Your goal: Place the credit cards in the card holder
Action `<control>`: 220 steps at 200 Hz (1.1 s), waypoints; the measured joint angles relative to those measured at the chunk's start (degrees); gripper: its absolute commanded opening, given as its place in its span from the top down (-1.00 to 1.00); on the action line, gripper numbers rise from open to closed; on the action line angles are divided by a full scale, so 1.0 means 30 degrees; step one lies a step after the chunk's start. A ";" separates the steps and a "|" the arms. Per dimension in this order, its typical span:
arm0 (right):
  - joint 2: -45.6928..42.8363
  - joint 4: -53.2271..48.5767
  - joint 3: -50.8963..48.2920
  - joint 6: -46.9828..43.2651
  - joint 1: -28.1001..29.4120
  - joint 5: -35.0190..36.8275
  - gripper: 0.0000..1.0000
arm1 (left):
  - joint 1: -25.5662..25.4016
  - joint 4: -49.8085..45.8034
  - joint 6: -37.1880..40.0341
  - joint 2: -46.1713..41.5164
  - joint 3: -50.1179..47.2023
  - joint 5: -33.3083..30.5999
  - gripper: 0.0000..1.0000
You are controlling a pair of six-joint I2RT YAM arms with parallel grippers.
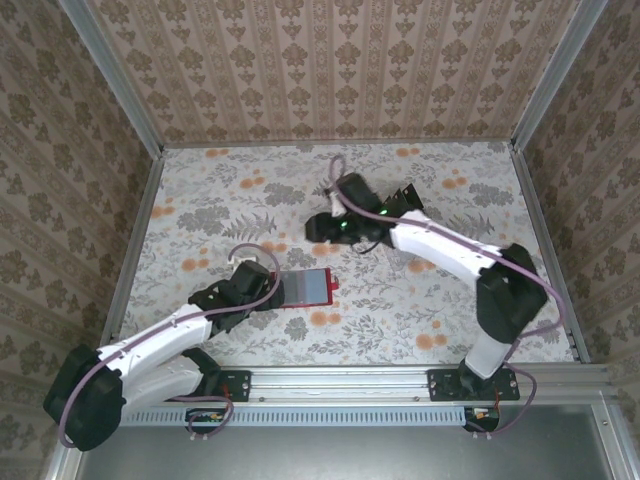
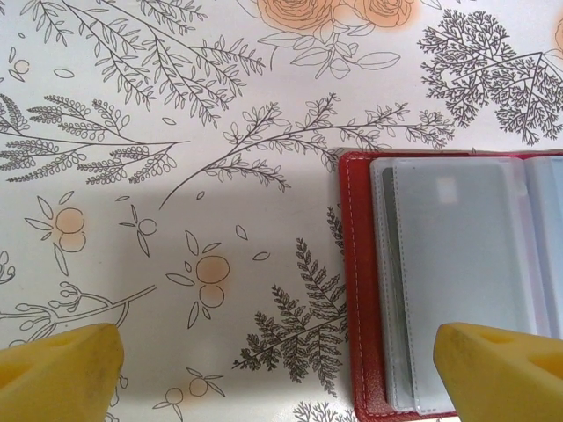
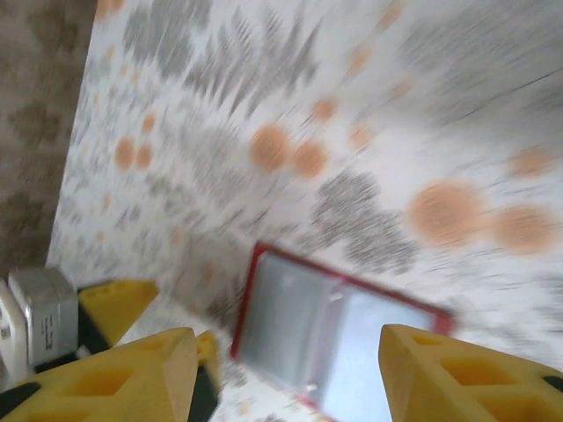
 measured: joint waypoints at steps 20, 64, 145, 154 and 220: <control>-0.0729 -0.1909 0.0153 -0.1515 -0.1464 0.2565 -0.11 | 0.0306 0.0073 0.0211 0.0189 0.0117 0.0175 -1.00; 0.0925 -0.5530 0.1370 -0.4393 -0.3126 0.7621 0.02 | 0.0852 0.0066 0.0656 0.0262 0.0415 0.0590 -0.99; 0.5683 -0.7198 0.5370 -0.7220 -0.3446 1.2633 0.07 | 0.1275 0.0066 0.0954 0.0270 0.0430 0.0962 -1.00; 0.6033 -0.7242 0.5617 -0.7402 -0.3497 1.2859 0.08 | 0.1311 0.0066 0.0962 0.0270 0.0430 0.1013 -1.00; 0.7956 -0.7468 0.7074 -0.7985 -0.4328 1.3274 0.08 | 0.1326 0.0073 0.0998 0.0612 0.0430 0.1086 -1.00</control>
